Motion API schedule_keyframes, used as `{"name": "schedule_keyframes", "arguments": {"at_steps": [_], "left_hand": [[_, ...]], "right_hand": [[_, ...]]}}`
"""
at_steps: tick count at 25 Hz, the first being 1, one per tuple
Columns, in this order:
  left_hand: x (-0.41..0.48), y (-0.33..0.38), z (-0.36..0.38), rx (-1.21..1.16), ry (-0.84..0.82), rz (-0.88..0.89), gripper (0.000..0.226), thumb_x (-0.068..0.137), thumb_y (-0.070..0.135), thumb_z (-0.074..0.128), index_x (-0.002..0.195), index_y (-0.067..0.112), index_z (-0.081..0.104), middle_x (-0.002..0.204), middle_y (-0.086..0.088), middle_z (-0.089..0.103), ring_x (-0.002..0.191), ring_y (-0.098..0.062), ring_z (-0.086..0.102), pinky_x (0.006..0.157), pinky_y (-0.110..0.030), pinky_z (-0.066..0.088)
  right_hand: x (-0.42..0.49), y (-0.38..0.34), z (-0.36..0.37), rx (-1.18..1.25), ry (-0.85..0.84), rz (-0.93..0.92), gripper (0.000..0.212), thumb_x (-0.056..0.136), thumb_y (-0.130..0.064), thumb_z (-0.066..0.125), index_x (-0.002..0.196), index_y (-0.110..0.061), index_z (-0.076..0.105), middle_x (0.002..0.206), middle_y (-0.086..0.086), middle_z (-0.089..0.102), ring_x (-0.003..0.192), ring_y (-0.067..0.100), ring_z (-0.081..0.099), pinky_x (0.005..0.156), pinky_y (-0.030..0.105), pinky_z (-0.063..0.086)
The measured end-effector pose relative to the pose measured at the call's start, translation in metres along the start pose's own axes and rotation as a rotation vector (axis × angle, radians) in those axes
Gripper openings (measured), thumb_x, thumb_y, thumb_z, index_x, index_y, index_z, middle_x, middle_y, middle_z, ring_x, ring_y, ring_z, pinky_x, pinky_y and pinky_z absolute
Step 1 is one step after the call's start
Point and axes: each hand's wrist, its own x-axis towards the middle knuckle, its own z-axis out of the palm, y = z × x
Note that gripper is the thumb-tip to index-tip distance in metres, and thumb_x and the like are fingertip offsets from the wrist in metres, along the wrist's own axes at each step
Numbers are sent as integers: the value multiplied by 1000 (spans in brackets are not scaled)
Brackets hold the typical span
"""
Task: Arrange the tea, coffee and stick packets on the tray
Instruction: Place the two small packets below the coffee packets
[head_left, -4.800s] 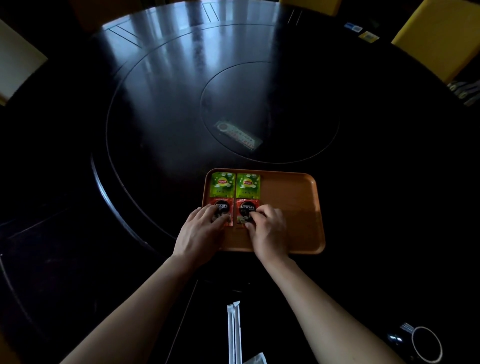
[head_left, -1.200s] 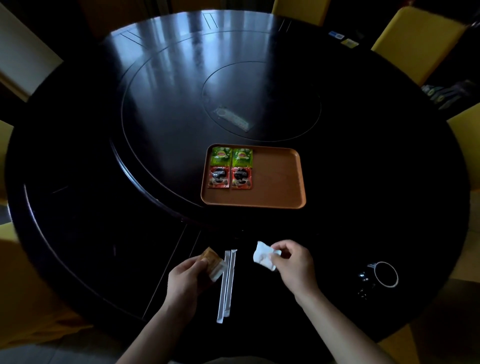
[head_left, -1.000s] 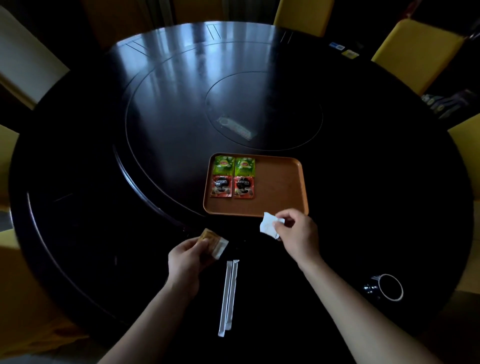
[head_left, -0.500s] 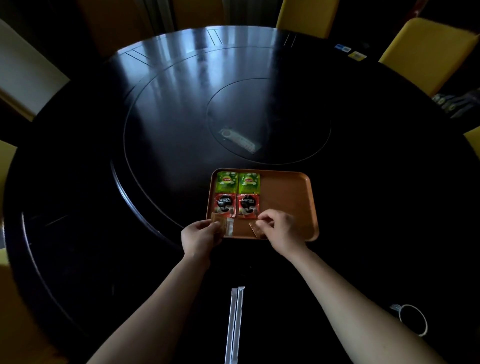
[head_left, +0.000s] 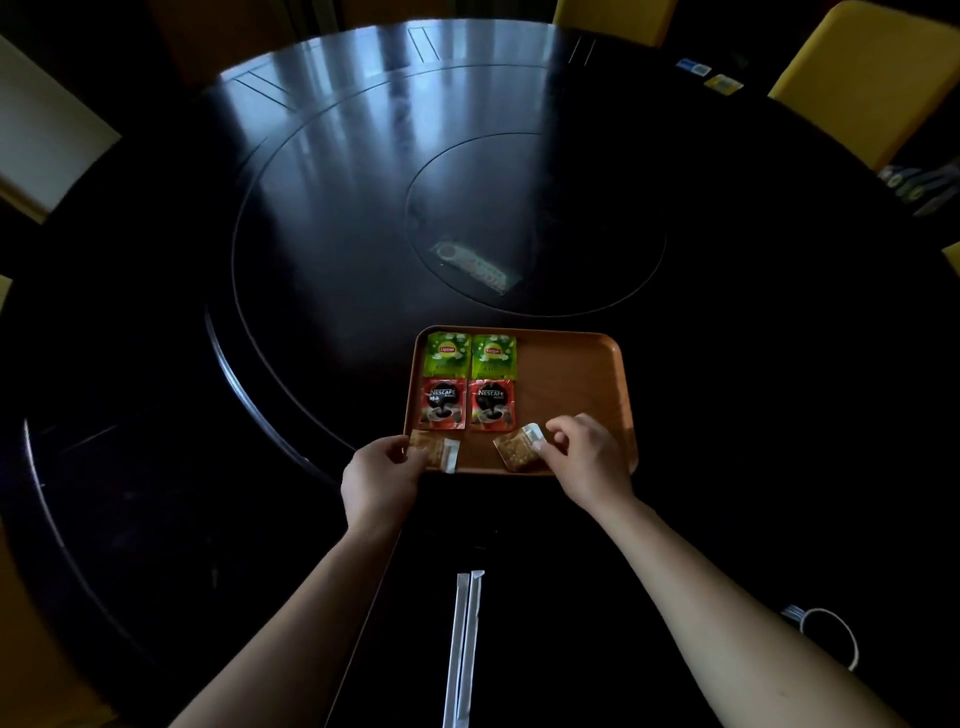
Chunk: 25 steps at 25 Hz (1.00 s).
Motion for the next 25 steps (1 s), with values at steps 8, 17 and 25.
{"name": "schedule_keyframes", "arguments": {"at_steps": [8,17,25], "left_hand": [[0,-18,-6,689,-240,761,40,85,30,69,125,28,64,140,-6,54,134,-28,46,99,-46,45],[-5,-26,-4,801,-207,831,55,80,34,71,132,28,56,141,-8,53,138,-31,41,96,-49,47],[0,-27,-2,804,-248,849,57,76,35,70,131,30,56,141,-5,52,136,-27,44,95,-47,47]], "right_hand": [[11,-9,9,83,-32,125,27,78,-21,78,102,-16,66,75,-6,60,82,22,63,66,26,41],[4,-11,18,16,-47,152,34,81,-33,73,110,-23,58,87,-3,67,90,22,65,75,32,51],[-4,-20,29,-112,1,-9,22,77,-40,73,89,-26,60,86,-2,63,83,22,62,66,31,46]]}}
